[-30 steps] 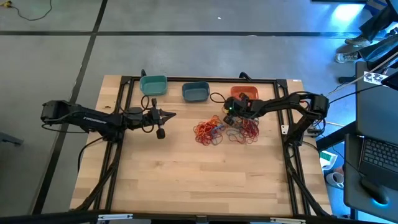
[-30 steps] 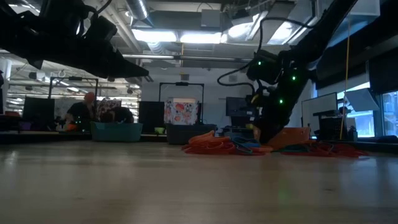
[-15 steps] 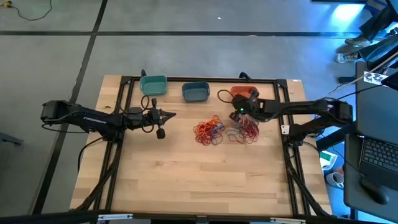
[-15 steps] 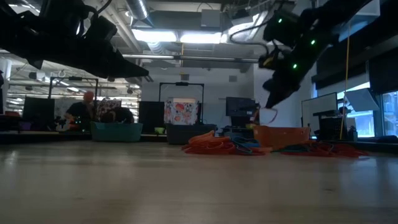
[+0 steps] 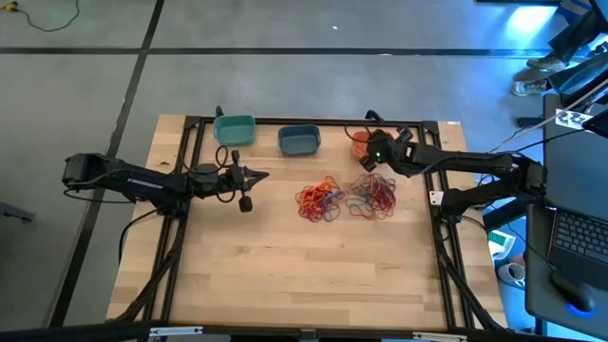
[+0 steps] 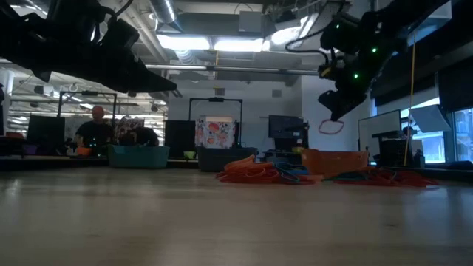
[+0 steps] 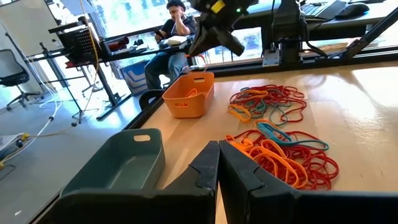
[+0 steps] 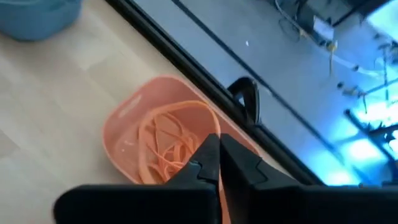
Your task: Sort rubber bands into baskets
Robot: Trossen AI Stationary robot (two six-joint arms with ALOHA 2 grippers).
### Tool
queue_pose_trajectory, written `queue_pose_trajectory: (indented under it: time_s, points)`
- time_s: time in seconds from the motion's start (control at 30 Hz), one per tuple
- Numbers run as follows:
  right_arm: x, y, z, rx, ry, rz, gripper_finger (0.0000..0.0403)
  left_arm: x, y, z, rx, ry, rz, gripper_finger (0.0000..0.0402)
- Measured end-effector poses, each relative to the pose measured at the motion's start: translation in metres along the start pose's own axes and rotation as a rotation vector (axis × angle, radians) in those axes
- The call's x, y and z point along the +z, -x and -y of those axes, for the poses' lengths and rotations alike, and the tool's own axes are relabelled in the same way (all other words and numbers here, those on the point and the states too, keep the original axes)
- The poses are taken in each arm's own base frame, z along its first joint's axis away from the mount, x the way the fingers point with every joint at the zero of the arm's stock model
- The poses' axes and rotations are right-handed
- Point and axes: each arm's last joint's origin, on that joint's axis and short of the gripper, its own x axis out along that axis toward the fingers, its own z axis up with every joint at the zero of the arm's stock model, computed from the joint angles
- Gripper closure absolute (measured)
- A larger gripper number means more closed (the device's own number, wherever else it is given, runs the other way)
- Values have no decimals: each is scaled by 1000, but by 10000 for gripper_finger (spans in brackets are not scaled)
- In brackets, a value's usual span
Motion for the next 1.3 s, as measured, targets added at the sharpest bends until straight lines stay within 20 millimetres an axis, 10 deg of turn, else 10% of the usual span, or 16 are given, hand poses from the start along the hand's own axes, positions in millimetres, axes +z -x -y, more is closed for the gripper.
queue_pose_trajectory:
  time_s: [0.47,0.93,1.3]
  points:
    - [-2,2,-8,263,33,-42,235,0,0,0,0,0,0,396]
    - [-17,34,-47,707,267,-82,228,0,0,0,0,0,0,396]
    - [-27,9,-72,697,371,-148,228,0,0,0,0,0,0,396]
